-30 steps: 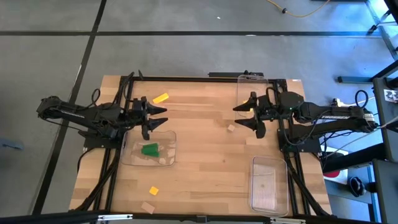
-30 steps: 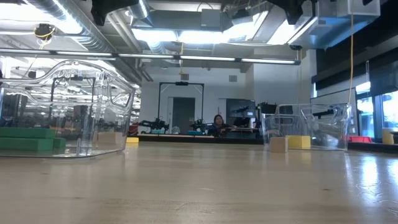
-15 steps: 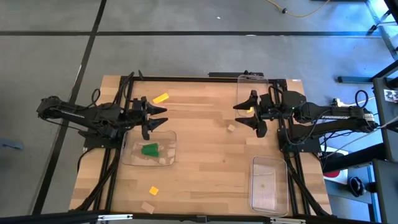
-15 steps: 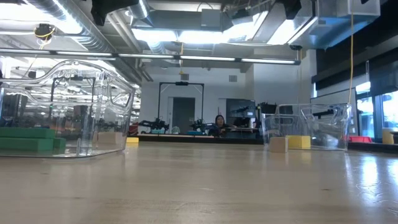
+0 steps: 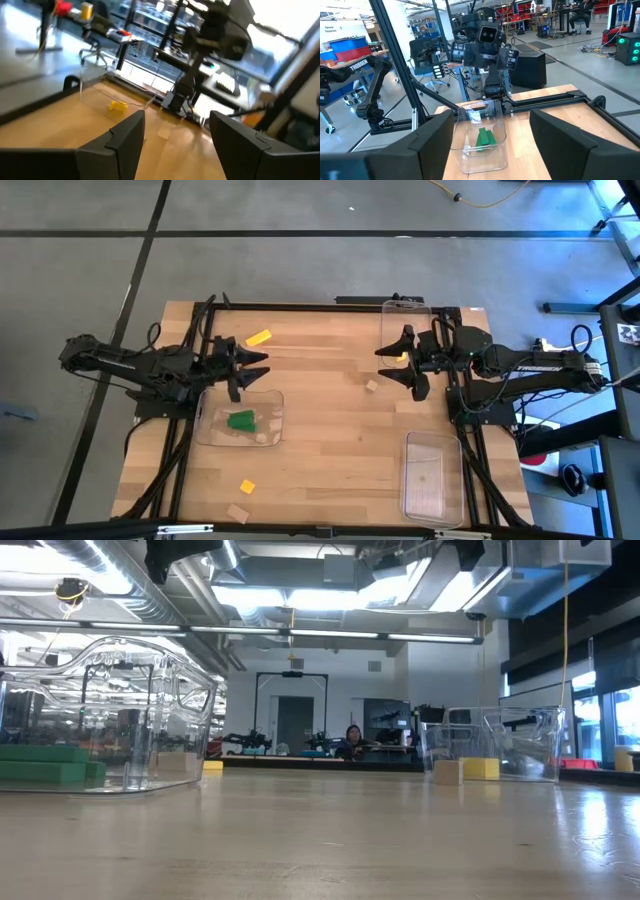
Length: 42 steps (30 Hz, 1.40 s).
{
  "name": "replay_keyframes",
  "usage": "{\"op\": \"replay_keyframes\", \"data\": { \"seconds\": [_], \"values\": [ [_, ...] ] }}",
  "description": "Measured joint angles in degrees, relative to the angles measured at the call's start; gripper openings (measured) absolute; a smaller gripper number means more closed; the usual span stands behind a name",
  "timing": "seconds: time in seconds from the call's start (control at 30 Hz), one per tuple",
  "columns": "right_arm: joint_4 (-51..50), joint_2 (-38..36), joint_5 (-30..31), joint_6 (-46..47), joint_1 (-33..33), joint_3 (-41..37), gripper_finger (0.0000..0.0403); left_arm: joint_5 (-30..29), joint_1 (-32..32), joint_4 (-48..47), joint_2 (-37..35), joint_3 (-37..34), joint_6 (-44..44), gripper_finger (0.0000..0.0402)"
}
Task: Sort & place blocks by color
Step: Put the top yellow block into the top right transparent bin
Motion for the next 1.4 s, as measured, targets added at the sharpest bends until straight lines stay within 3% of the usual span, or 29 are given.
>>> {"op": "replay_keyframes", "data": {
  "seconds": [0.13,0.23,0.37,0.5,0.63,1.0,1.4],
  "values": [
    [-0.02,0.0,0.0,-0.02,-0.02,0.0,0.0264,-1.32,3.29,-4.41,3.72,4.39,-3.14,0.0214],
    [-0.02,0.0,0.0,0.54,-0.02,0.0,0.0264,-0.5,9.0,-20.56,8.44,12.35,-4.82,0.0214],
    [-0.15,0.0,0.0,2.8,-0.02,0.02,0.0264,5.75,20.06,-43.04,16.96,23.71,-4.12,0.0214],
    [-0.2,0.0,0.0,2.99,-0.02,0.02,0.0264,15.2,31.53,-52.84,25.54,28.94,2.7,0.0214],
    [-0.22,0.0,0.0,3.1,-0.02,0.02,0.0264,20.93,40.53,-54.34,33.94,29.1,8.34,0.0214],
    [-0.28,0.0,0.0,3.19,-0.02,0.02,0.0264,21.43,54.07,-53.25,53.47,29.12,19.3,0.0214],
    [-0.2,2.68,0.02,5.83,-0.02,0.02,0.0264,21.58,56.75,-49.04,60.98,29.12,24.3,0.0214]
  ]
}}
